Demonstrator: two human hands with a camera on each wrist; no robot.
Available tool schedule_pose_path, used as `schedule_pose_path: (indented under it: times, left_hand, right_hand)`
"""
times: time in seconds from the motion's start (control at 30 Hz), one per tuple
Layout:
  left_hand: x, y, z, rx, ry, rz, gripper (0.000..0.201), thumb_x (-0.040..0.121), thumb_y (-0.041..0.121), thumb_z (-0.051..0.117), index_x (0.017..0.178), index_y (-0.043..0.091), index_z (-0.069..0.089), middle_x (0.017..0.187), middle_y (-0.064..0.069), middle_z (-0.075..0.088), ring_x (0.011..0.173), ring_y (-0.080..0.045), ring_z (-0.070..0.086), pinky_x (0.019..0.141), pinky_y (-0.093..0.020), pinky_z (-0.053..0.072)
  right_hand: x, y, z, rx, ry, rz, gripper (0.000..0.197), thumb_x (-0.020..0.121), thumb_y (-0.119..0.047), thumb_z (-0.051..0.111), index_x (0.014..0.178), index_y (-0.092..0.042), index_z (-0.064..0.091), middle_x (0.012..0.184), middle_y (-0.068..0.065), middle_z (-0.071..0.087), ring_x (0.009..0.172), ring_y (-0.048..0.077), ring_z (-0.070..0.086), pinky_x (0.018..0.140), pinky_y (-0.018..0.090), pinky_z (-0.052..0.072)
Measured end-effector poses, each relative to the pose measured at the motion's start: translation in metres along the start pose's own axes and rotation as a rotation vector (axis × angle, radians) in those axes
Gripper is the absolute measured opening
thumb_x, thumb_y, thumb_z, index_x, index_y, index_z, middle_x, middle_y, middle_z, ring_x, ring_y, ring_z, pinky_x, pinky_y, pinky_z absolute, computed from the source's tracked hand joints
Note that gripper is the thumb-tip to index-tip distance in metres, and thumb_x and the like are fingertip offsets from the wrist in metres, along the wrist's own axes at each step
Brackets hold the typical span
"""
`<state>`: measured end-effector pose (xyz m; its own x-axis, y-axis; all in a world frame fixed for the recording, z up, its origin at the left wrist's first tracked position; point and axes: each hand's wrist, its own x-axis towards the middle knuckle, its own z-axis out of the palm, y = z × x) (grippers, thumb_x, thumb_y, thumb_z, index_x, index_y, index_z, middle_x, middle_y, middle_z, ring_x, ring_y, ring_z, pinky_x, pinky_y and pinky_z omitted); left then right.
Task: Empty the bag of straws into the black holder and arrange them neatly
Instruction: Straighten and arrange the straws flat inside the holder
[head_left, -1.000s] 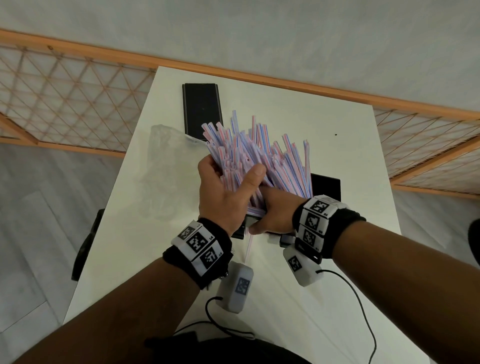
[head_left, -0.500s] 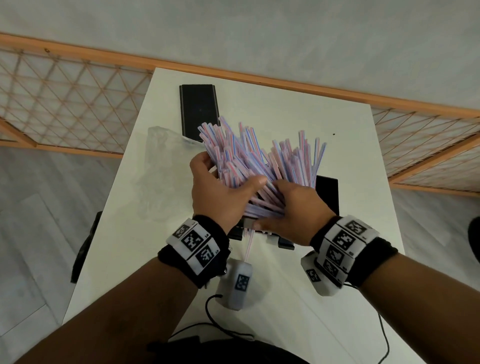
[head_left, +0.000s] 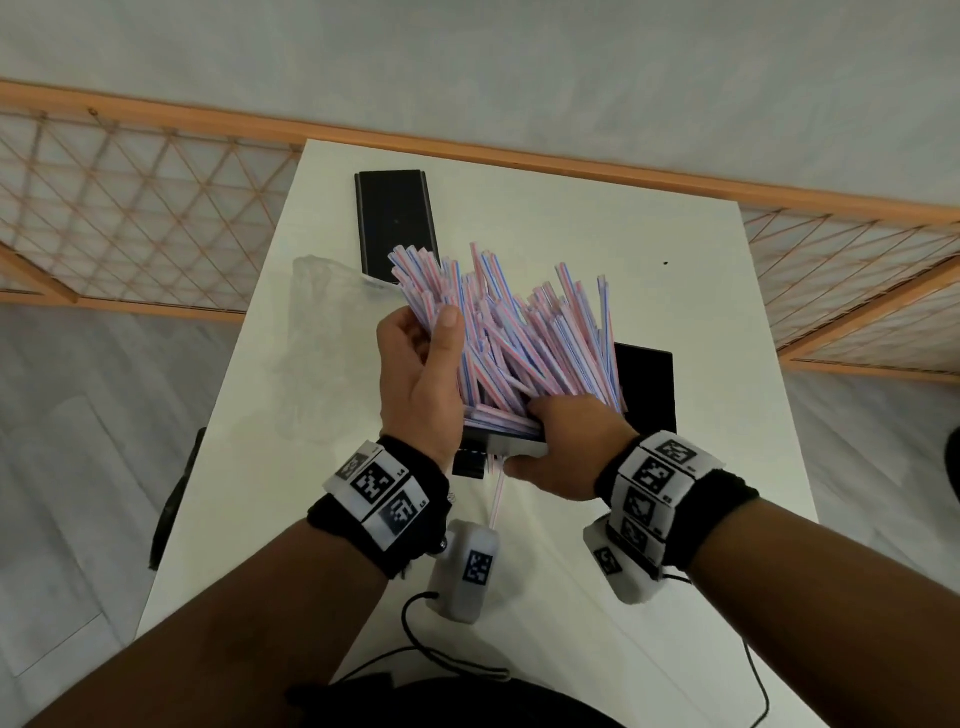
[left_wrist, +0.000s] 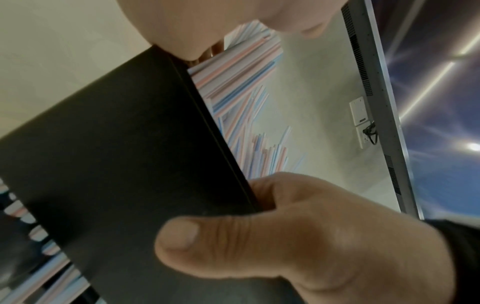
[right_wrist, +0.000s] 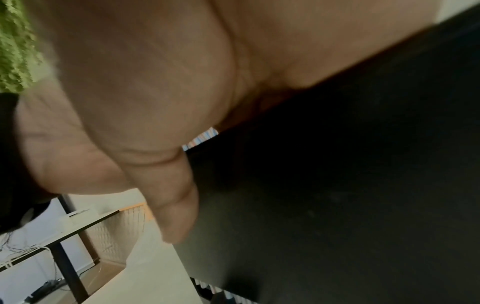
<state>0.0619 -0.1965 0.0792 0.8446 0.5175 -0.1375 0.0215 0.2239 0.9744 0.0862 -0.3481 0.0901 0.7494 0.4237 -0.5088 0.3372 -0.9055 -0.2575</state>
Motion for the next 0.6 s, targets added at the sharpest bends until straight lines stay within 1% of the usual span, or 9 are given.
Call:
schedule_pose_path:
  times: [0.1, 0.17, 0.23, 0.3, 0.37, 0.4, 0.47, 0.53, 0.6]
  left_hand:
    - [-0.002, 0.000, 0.001, 0.011, 0.008, 0.024, 0.060, 0.075, 0.064, 0.058, 0.112, 0.017, 0.049, 0.099, 0.008, 0.061, 0.089, -0.001, 0.062, 0.089, -0.033, 0.052]
    - [-0.002, -0.001, 0.001, 0.018, -0.009, 0.024, 0.062, 0.075, 0.063, 0.061, 0.114, 0.017, 0.049, 0.102, 0.007, 0.063, 0.090, -0.001, 0.063, 0.088, -0.031, 0.052]
    - [-0.003, -0.001, 0.000, 0.028, -0.033, 0.034, 0.064, 0.075, 0.062, 0.063, 0.117, 0.015, 0.049, 0.108, 0.003, 0.064, 0.095, -0.004, 0.065, 0.090, -0.030, 0.054]
    - [-0.004, -0.001, -0.001, 0.054, -0.049, 0.047, 0.073, 0.073, 0.062, 0.066, 0.122, 0.011, 0.047, 0.112, 0.003, 0.063, 0.097, 0.000, 0.064, 0.089, -0.023, 0.052]
    - [-0.006, 0.001, -0.001, 0.074, -0.053, 0.050, 0.080, 0.071, 0.061, 0.069, 0.125, 0.008, 0.046, 0.114, 0.006, 0.063, 0.096, 0.006, 0.064, 0.086, -0.015, 0.050]
    - [-0.006, 0.001, -0.001, 0.080, -0.055, 0.046, 0.082, 0.069, 0.060, 0.072, 0.127, 0.008, 0.045, 0.115, 0.007, 0.063, 0.097, 0.008, 0.064, 0.085, -0.014, 0.050]
    - [-0.006, 0.001, 0.000, 0.086, -0.060, 0.033, 0.085, 0.064, 0.054, 0.078, 0.128, 0.010, 0.044, 0.117, 0.009, 0.063, 0.099, 0.006, 0.066, 0.084, -0.016, 0.053]
    - [-0.007, 0.001, 0.001, 0.115, -0.058, 0.019, 0.088, 0.058, 0.048, 0.085, 0.128, 0.014, 0.044, 0.119, 0.007, 0.065, 0.101, 0.001, 0.069, 0.085, -0.020, 0.056]
    - [-0.007, 0.002, 0.002, 0.145, -0.047, 0.010, 0.088, 0.060, 0.039, 0.092, 0.130, 0.016, 0.043, 0.121, 0.007, 0.065, 0.103, -0.001, 0.069, 0.087, -0.024, 0.058]
  right_hand:
    - [0.008, -0.010, -0.005, 0.029, -0.072, -0.005, 0.042, 0.081, -0.051, 0.072, 0.101, -0.022, 0.050, 0.092, -0.003, 0.055, 0.086, 0.022, 0.056, 0.071, 0.027, 0.041]
    - [0.018, -0.012, -0.008, 0.006, -0.107, 0.014, 0.044, 0.079, -0.051, 0.075, 0.093, -0.018, 0.049, 0.088, -0.001, 0.054, 0.078, 0.021, 0.052, 0.066, 0.028, 0.039]
    - [0.027, -0.012, -0.011, 0.006, -0.153, 0.039, 0.048, 0.075, -0.054, 0.077, 0.088, -0.014, 0.053, 0.080, 0.001, 0.055, 0.069, 0.019, 0.052, 0.058, 0.030, 0.040]
    - [0.034, -0.014, -0.013, 0.041, -0.204, 0.052, 0.049, 0.073, -0.054, 0.079, 0.084, -0.011, 0.059, 0.073, 0.003, 0.057, 0.062, 0.018, 0.053, 0.054, 0.029, 0.042]
    - [0.038, -0.016, -0.012, 0.077, -0.218, 0.054, 0.044, 0.072, -0.051, 0.080, 0.080, -0.013, 0.058, 0.072, 0.001, 0.059, 0.063, 0.018, 0.057, 0.055, 0.029, 0.045]
    - [0.040, -0.017, -0.011, 0.097, -0.217, 0.050, 0.042, 0.072, -0.048, 0.081, 0.084, -0.015, 0.057, 0.077, 0.001, 0.062, 0.068, 0.019, 0.060, 0.059, 0.030, 0.048]
    - [0.041, -0.017, -0.009, 0.128, -0.206, 0.032, 0.054, 0.071, -0.045, 0.082, 0.107, -0.014, 0.057, 0.097, 0.004, 0.066, 0.084, 0.021, 0.064, 0.074, 0.035, 0.056]
    - [0.040, -0.014, -0.007, 0.164, -0.161, 0.019, 0.077, 0.069, -0.044, 0.084, 0.131, -0.013, 0.049, 0.116, 0.004, 0.065, 0.097, 0.021, 0.063, 0.084, 0.034, 0.054]
    - [0.037, -0.014, -0.008, 0.201, -0.098, 0.015, 0.090, 0.066, -0.043, 0.087, 0.140, -0.015, 0.043, 0.123, 0.002, 0.062, 0.107, 0.022, 0.062, 0.088, 0.033, 0.052]
